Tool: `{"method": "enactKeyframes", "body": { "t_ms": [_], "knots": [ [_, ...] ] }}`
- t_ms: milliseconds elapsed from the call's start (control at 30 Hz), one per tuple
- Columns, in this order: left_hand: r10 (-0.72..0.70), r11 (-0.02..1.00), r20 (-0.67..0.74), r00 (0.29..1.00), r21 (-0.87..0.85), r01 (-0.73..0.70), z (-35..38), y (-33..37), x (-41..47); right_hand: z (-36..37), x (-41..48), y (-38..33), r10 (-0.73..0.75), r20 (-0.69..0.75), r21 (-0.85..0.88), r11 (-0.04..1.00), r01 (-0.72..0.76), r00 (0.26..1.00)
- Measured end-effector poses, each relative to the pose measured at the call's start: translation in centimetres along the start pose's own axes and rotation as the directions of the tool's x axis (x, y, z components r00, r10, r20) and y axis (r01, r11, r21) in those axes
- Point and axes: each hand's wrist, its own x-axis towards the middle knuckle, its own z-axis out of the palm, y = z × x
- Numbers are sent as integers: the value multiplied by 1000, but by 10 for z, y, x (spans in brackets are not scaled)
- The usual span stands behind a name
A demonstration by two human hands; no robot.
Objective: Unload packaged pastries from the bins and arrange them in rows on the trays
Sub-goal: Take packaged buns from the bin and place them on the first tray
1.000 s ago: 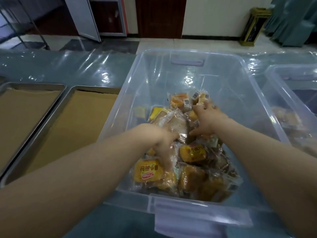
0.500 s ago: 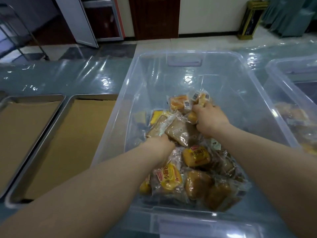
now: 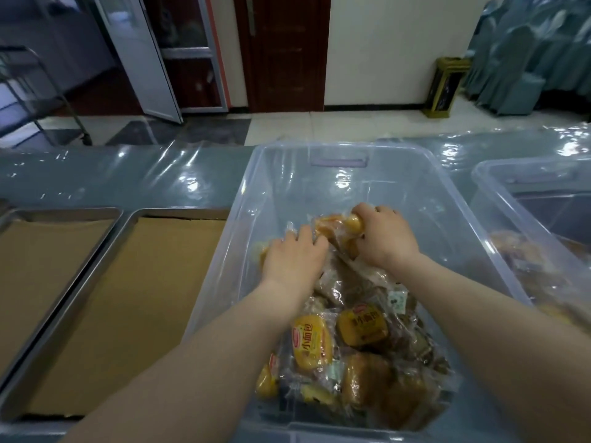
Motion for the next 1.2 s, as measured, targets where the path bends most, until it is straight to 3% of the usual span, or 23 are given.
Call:
{"method": "enactKeyframes", "body": {
  "t_ms": [133, 267, 400, 533, 633, 767, 867, 1000, 1200],
  "knots": [
    [-110, 978, -182, 977, -197, 73, -16, -14, 4, -20, 3, -15, -16, -88, 168, 985, 30, 996],
    [-141, 873, -317, 938, -487, -33, -41, -38, -2, -58, 0, -41, -50, -226, 303, 946, 119, 973],
    [-249, 826, -513, 821, -556, -97, -72, -67, -30, -99, -24, -72, -75, -390, 431, 865, 255, 918],
    [-322, 802, -592, 738, -585, -119, -87, -104, -70, -119, -59, -107, -117, -471, 495, 785, 372, 874],
    [-364, 804, -610, 704, -587, -93, -89, -132, -107, -123, -84, -143, -244, -522, 423, 758, 496, 817],
    [-434, 798, -605, 667, -602, -27, -71, -166, -164, -102, -110, -198, -445, -485, 288, 731, 618, 753],
    [-528, 731, -561, 638, -683, 4, -47, -191, -211, -76, -126, -242, -516, -406, 305, 701, 644, 754],
    [-624, 640, -436, 649, -761, 104, -9, -244, -285, -32, -148, -316, -642, -312, 276, 645, 713, 701],
    [-685, 625, -388, 617, -749, 222, 34, -362, -414, 51, -193, -468, -650, -255, 428, 588, 686, 716]
  ]
}}
